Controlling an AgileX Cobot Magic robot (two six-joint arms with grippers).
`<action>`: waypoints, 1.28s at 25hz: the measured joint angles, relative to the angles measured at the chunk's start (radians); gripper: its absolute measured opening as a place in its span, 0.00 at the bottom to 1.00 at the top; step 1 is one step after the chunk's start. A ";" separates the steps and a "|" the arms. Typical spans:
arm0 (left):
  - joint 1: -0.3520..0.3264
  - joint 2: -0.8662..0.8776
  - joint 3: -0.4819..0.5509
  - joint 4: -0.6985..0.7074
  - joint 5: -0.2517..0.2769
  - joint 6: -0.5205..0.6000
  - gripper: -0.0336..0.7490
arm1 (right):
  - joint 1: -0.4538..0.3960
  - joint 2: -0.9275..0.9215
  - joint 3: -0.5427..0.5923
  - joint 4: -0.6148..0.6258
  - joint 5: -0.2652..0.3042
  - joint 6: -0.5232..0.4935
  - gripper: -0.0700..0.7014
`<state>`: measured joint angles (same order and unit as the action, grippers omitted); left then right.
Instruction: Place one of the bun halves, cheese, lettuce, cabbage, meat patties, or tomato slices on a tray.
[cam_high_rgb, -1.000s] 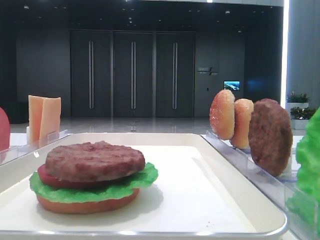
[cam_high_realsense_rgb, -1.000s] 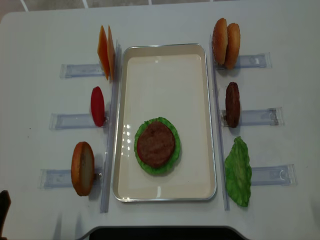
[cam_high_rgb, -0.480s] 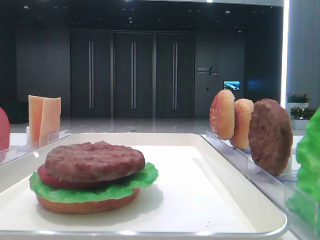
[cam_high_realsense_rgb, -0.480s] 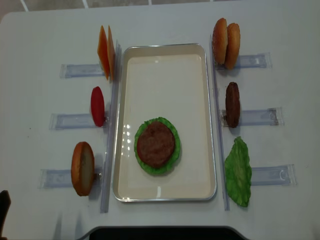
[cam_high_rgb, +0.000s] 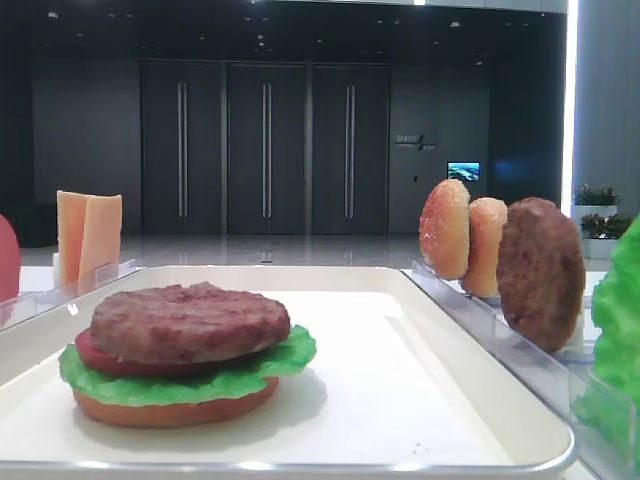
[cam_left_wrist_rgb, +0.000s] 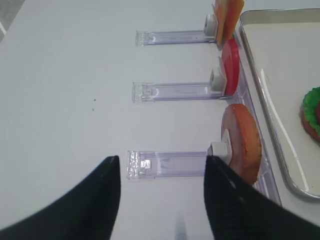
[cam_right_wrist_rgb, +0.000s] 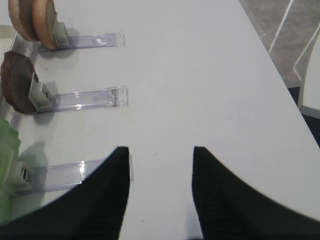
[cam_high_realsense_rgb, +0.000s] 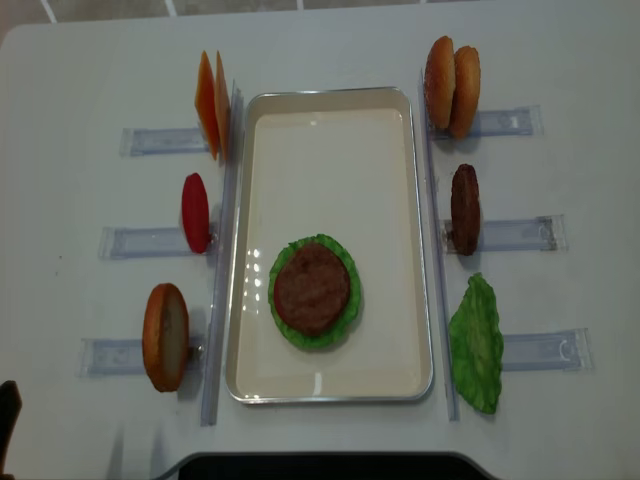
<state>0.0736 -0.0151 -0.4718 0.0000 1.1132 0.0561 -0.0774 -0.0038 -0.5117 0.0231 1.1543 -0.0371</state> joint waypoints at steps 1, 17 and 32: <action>0.000 0.000 0.000 0.000 0.000 0.000 0.56 | 0.000 -0.001 0.004 0.002 -0.005 -0.005 0.46; 0.000 0.000 0.000 0.000 -0.001 0.000 0.56 | 0.000 -0.005 0.006 0.021 -0.015 -0.014 0.46; 0.000 0.000 0.000 0.000 -0.001 0.000 0.56 | 0.000 -0.005 0.006 0.021 -0.015 -0.015 0.46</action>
<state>0.0736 -0.0151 -0.4718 0.0000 1.1123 0.0561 -0.0774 -0.0089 -0.5062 0.0440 1.1393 -0.0523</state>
